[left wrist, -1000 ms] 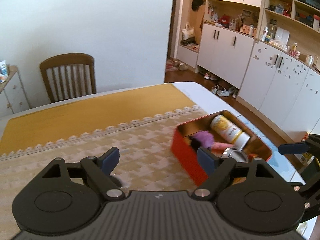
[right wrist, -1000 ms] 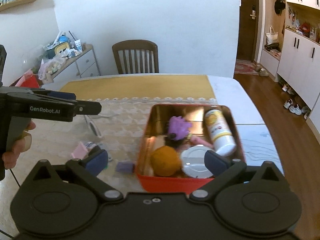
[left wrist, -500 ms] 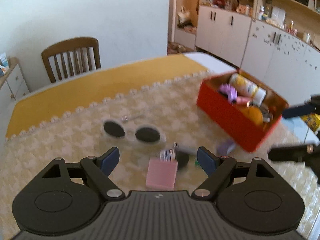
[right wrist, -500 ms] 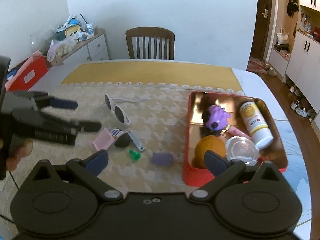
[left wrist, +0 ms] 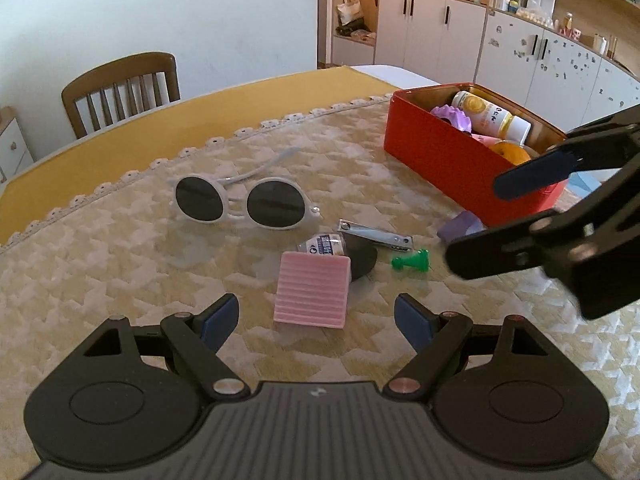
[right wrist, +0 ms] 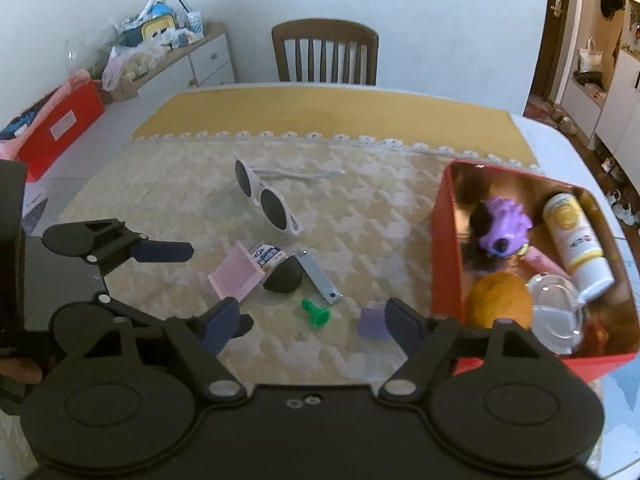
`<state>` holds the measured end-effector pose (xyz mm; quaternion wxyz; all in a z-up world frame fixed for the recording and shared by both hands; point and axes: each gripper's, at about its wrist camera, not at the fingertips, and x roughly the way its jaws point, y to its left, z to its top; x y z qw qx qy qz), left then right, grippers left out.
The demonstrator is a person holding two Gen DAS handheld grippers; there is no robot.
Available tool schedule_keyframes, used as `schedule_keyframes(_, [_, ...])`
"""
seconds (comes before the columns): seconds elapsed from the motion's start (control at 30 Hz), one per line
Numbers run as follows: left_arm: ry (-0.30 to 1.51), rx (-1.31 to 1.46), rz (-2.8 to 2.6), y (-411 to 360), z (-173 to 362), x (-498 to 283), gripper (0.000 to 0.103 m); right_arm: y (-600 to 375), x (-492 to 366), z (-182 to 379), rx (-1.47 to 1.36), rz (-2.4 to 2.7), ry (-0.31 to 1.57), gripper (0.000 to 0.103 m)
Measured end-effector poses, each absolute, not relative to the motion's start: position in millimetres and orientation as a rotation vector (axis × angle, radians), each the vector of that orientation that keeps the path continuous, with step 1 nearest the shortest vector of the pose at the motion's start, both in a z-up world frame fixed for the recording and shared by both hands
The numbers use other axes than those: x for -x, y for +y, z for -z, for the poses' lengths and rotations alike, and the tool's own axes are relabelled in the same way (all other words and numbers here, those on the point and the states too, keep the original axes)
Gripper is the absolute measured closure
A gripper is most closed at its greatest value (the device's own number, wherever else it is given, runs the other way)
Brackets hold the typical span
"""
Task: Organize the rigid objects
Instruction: 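Move the left gripper to the pink ridged comb while the right approaches the green pushpin, then grasp the pink comb with the left gripper while the right grasps the green pushpin, then carry the pink comb and green pushpin into the red tin with both grippers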
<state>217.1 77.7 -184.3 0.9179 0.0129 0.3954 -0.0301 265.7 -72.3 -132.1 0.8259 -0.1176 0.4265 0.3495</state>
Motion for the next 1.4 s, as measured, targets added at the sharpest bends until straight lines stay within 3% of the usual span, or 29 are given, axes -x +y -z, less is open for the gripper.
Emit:
schedule_keyframes(0.27, [0.804,-0.023,0.07,80,192,-226,0.02,-55,-275,153,0.283,-0.762,0.97,0.047])
schedule_keyframes(0.5, [0.805,-0.019,0.082,84,198,-228,0.033,-47,-283,161,0.276,-0.764,1.007,0.058])
schedule_keyframes(0.83, [0.791,-0.023,0.084,85,196,-224,0.059,-44,-288,168,0.286,-0.759,1.033,0.076])
schedule_keyframes(1.03, [0.8,-0.017,0.083,85,194,-225,0.062,-42,-284,169,0.331,-0.748,1.015,0.088])
schedule_keyframes(1.4, [0.807,-0.011,0.062,78,182,-220,0.063,-55,-275,152,0.318,-0.719,0.956,0.089])
